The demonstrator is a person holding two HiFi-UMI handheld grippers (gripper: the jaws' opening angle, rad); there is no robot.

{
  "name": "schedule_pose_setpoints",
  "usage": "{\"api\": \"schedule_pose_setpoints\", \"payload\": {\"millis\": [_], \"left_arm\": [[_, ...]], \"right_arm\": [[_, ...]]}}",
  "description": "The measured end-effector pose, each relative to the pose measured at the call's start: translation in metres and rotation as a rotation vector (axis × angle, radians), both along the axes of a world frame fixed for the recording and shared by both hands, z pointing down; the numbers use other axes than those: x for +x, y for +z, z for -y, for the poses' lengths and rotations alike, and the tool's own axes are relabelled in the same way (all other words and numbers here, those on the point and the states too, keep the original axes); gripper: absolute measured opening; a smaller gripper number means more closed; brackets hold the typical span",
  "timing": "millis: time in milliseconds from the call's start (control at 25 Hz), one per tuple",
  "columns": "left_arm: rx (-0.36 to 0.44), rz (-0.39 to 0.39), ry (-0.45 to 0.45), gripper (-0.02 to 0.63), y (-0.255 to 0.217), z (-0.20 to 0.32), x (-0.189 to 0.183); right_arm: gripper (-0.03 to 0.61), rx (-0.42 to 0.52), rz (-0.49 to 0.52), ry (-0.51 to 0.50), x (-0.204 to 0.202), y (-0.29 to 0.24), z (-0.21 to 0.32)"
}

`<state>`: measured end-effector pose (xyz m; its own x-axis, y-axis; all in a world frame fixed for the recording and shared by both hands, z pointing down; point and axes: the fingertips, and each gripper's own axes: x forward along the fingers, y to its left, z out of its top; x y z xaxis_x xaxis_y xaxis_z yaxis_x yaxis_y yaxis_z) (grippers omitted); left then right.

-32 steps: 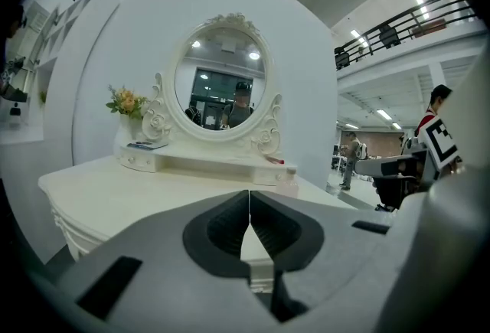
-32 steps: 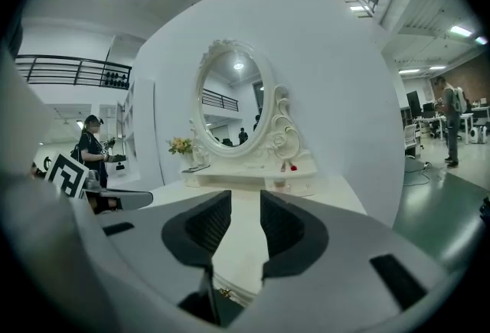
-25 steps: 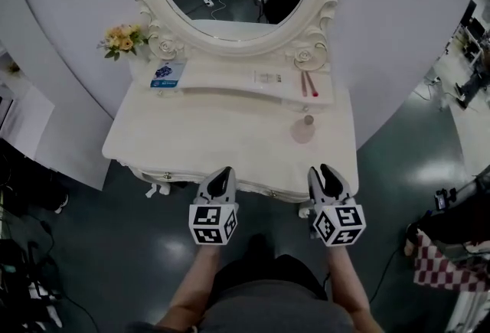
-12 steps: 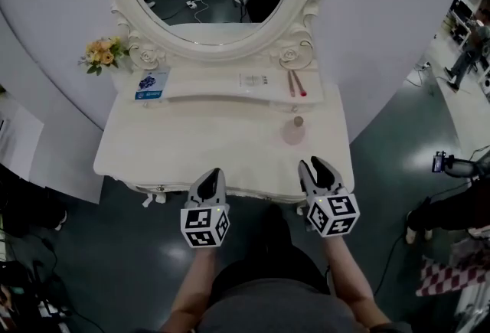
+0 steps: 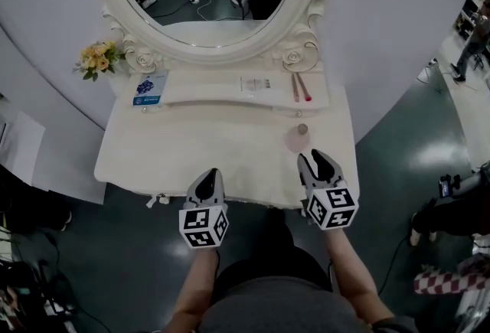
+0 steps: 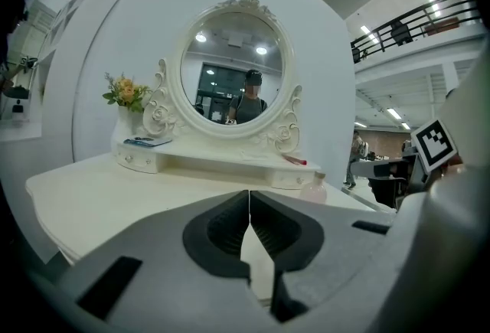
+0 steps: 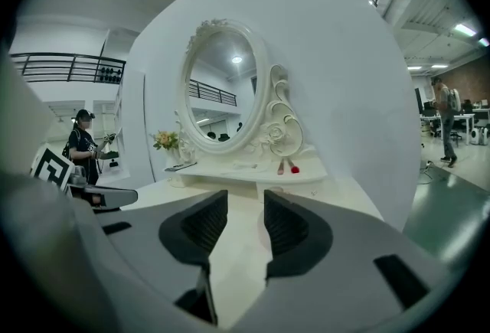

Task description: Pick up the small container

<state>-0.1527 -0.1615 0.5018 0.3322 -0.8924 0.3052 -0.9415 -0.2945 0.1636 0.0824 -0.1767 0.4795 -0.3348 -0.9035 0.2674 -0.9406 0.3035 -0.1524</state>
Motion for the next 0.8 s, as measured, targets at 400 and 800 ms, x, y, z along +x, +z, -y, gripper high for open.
{"api": "schedule_pose_setpoints", "payload": {"millis": [400,800], "left_arm": [[-0.023,-0.004,-0.015,0.008,0.007,0.025,0.004],[-0.048,0.009,-0.049,0.008,0.015,0.044,0.002]], "right_arm": [[0.186,-0.04,-0.027,-0.004,0.008,0.017,0.037],[0.209,-0.073,-0.038,-0.021,0.014,0.041,0.067]]}}
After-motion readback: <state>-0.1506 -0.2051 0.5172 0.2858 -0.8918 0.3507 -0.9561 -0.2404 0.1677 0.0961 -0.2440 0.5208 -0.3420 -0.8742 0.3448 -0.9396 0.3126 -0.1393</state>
